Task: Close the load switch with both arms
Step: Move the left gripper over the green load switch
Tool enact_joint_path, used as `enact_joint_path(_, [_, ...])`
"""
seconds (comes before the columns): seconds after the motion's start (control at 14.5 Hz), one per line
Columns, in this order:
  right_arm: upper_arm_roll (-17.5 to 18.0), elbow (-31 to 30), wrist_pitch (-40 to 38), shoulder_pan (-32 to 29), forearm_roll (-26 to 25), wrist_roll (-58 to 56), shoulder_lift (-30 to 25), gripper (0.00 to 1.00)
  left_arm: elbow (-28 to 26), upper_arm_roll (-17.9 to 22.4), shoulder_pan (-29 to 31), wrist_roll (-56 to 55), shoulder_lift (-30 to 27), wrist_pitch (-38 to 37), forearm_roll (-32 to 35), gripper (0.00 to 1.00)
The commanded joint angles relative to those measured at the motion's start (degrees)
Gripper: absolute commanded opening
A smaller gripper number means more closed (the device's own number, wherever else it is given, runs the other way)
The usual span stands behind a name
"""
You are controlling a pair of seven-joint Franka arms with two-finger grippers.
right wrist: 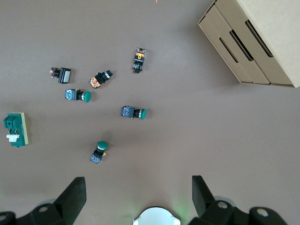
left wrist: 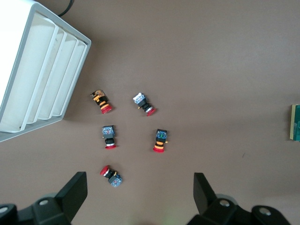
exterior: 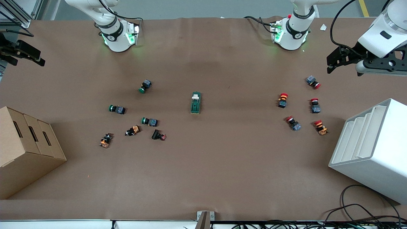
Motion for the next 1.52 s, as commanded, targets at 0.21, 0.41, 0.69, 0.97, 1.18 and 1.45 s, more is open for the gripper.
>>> enact_joint_path(0.21, [0.47, -1.04, 0.0, 0.21, 0.26, 1.09, -1.17, 1.0, 3.57, -0.31, -0.44, 0.19, 1.17, -1.37, -0.8, 1.0])
enact_joint_path(0.41, [0.47, -1.04, 0.17, 0.65, -0.09, 0.3, -1.17, 1.0, 3.14, -5.48, -0.35, -1.82, 3.28, -1.02, -0.98, 1.0])
enact_joint_path(0.69, [0.47, -1.04, -0.09, 1.44, -1.59, -1.46, -1.17, 1.0, 1.48, -18.12, -0.52, -19.8, 7.84, 3.71, 0.59, 1.0])
enact_joint_path(0.97, [0.3, -0.87, -0.36, 1.27, -1.59, -0.94, -1.17, 1.0, -7.12, -25.01, -5.86, -37.56, 10.67, 18.98, 4.81, 1.0])
enact_joint_path(1.18, [0.21, 0.97, -0.36, 1.09, -1.5, -0.67, 0.06, 1.0, -12.5, -25.01, -14.47, -52.33, 14.34, 28.49, 12.25, 1.0])
enact_joint_path(1.45, [0.12, 1.07, 0.43, 0.57, -0.63, -1.2, 2.95, 1.0, -12.59, -25.1, -24.14, -70.17, 23.13, 32.64, 26.4, 1.0])
